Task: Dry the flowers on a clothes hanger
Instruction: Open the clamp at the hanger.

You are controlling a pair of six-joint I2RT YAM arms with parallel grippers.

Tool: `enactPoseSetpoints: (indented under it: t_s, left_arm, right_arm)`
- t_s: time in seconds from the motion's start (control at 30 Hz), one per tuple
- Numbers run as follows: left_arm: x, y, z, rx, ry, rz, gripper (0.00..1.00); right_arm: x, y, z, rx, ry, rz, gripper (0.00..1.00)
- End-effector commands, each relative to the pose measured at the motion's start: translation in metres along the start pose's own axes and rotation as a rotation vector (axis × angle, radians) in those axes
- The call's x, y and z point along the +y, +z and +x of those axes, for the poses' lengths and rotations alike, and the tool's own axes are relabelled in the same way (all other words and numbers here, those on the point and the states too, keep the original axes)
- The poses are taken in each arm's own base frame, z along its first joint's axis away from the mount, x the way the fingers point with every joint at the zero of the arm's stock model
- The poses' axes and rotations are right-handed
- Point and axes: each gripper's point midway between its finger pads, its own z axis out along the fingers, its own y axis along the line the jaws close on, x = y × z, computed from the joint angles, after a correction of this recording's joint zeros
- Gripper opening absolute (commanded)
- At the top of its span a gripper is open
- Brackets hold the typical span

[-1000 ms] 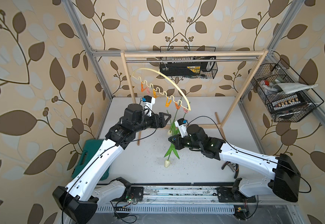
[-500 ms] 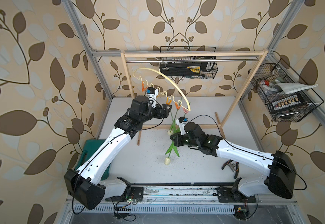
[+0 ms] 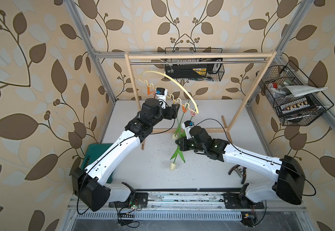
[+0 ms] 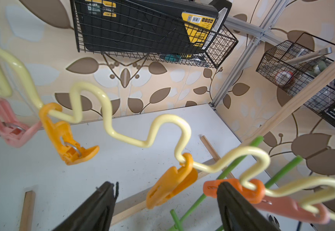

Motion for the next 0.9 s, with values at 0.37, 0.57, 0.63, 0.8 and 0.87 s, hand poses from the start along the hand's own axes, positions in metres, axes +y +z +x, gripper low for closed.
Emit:
enactPoseSetpoints:
  t_s: [0.37,0.57,0.63,0.8,0.87]
  left_arm:
    - [0.001,0.007,-0.014,-0.136,0.077,-0.132,0.8]
    - [0.0,0.014,-0.012,-0.135,0.086,-0.146,0.75]
    - [0.001,0.015,-0.012,-0.138,0.088,-0.159,0.71]
    - [0.004,0.015,-0.015,-0.145,0.079,-0.186,0.63]
    - [0.005,0.016,-0.014,-0.142,0.078,-0.192,0.63]
  right_arm:
    - [0.006,0.003,-0.011,-0.014,0.015,0.008,0.0]
    - [0.005,0.004,-0.01,-0.012,0.017,0.01,0.0]
    - [0.005,0.004,-0.01,-0.013,0.017,0.009,0.0]
    - [0.006,0.003,-0.011,-0.015,0.019,0.004,0.0]
    - [0.007,0.003,-0.011,-0.014,0.019,0.003,0.0]
